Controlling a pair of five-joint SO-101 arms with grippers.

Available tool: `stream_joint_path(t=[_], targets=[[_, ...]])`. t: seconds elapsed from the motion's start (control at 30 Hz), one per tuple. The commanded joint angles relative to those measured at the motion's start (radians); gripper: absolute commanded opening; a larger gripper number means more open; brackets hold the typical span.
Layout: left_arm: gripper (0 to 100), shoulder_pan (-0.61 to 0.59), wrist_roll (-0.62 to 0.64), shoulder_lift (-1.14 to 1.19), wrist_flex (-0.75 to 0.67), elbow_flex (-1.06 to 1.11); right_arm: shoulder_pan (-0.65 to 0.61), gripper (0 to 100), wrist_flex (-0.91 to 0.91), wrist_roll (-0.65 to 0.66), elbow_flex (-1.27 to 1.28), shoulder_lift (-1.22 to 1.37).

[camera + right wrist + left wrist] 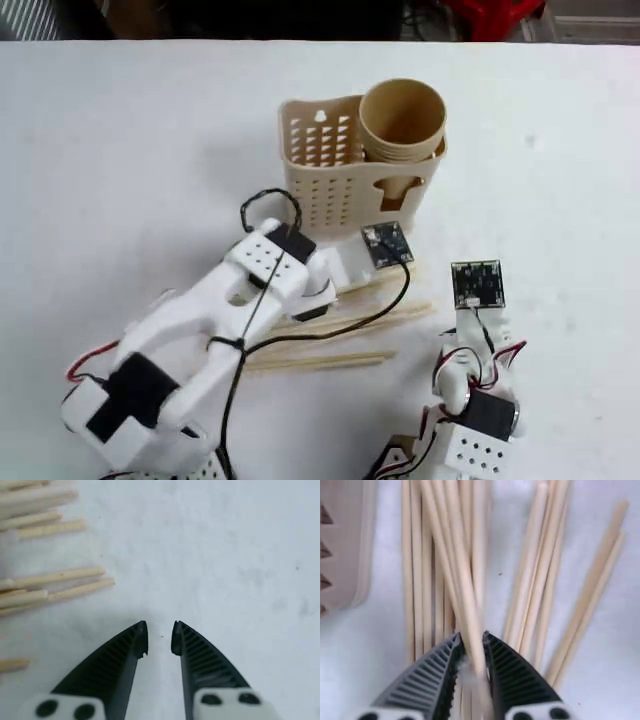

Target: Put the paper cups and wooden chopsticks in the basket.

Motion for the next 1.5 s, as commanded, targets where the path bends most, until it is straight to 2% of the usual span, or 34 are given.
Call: stream_joint_path(t=[0.0,0.37,0.57,0.93,1.13,1.27,1.47], targets=[[11,0.007,0.000,-0.059,0.028,-0.025,0.008,9.8,-0.001,-0.011,0.006,-0.008],[9,0.007,0.000,-0.058,0.017,-0.025,0.008,9.8,0.004,-0.009,0.006,-0.008],[14,-0.028,0.009,-0.048,-0.064,-0.021,0.008,9.8,0.004,-0.009,0.006,-0.008],[14,-0.048,0.006,0.209,-0.101,-0.153,0.007,9.8,0.004,-0.009,0.006,-0.008],[6,-0.048,0.002,0.229,-0.101,-0.167,0.007,9.8,0.004,-0.009,0.006,-0.008],[4,-0.048,0.002,0.228,-0.101,-0.167,0.007,9.8,0.004,-0.009,0.006,-0.008],[3,-0.048,0.000,0.226,0.046,-0.296,0.007,9.8,0.004,-0.009,0.006,-0.008]])
